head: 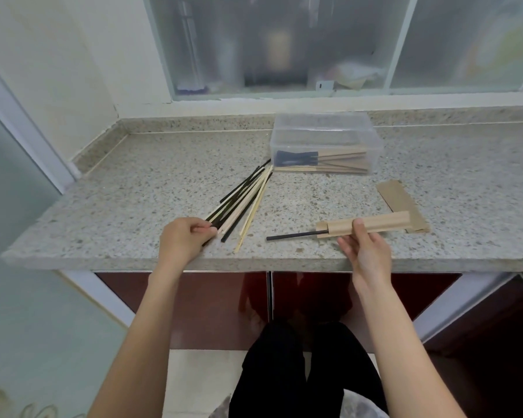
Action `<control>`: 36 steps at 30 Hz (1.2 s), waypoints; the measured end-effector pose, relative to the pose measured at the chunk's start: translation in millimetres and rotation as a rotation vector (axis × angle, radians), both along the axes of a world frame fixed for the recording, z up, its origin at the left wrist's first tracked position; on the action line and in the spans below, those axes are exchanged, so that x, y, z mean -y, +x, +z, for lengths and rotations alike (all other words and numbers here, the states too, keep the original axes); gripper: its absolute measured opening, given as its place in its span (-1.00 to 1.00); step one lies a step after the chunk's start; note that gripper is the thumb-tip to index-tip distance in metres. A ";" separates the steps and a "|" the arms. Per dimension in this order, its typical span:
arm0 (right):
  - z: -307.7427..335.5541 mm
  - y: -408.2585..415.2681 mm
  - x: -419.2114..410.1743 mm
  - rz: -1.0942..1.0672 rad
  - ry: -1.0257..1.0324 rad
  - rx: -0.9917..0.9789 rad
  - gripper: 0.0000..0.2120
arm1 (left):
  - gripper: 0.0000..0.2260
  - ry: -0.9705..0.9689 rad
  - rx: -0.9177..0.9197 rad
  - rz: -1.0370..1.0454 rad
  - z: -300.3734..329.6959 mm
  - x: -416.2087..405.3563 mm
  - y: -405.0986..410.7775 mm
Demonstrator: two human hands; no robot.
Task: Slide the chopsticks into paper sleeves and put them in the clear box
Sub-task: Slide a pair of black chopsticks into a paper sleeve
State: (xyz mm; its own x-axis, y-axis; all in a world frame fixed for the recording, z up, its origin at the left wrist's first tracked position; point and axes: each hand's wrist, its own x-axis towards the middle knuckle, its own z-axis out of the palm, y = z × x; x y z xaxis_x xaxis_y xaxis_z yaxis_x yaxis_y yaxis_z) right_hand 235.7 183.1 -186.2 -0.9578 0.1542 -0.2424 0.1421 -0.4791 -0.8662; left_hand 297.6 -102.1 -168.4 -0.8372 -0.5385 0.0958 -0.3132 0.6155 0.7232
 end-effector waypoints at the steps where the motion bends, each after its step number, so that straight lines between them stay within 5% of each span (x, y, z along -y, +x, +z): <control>1: 0.4 -0.1 -0.3 -0.002 -0.011 -0.006 -0.87 | -0.85 0.038 -0.024 0.002 -0.5 0.6 2.5; 10: 6.8 -3.2 -1.0 -0.011 -0.132 -0.055 -0.89 | -0.82 0.106 -0.269 -0.332 -9.7 -26.8 25.5; 26: 9.2 4.5 -36.0 -0.062 -0.050 -0.106 -0.89 | -0.85 -0.004 -0.219 -0.430 -14.9 -56.5 8.3; 32: 8.1 9.1 -16.4 0.002 -0.030 -0.150 -0.92 | -0.86 0.401 -0.367 -0.271 -13.4 -102.3 2.1; 36: 10.0 10.6 -8.1 -0.014 -0.028 -0.169 -0.94 | -0.69 0.634 -0.410 -0.228 -13.6 -134.0 -1.6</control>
State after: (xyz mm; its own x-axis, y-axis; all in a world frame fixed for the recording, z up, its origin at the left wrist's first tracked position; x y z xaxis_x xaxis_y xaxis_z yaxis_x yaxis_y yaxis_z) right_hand 246.3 191.2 -176.2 -0.9831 0.1634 -0.0821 -0.0117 -0.5043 -0.8635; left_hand 296.1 31.9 -182.1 -0.8977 -0.4133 0.1525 0.1384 0.0640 0.9883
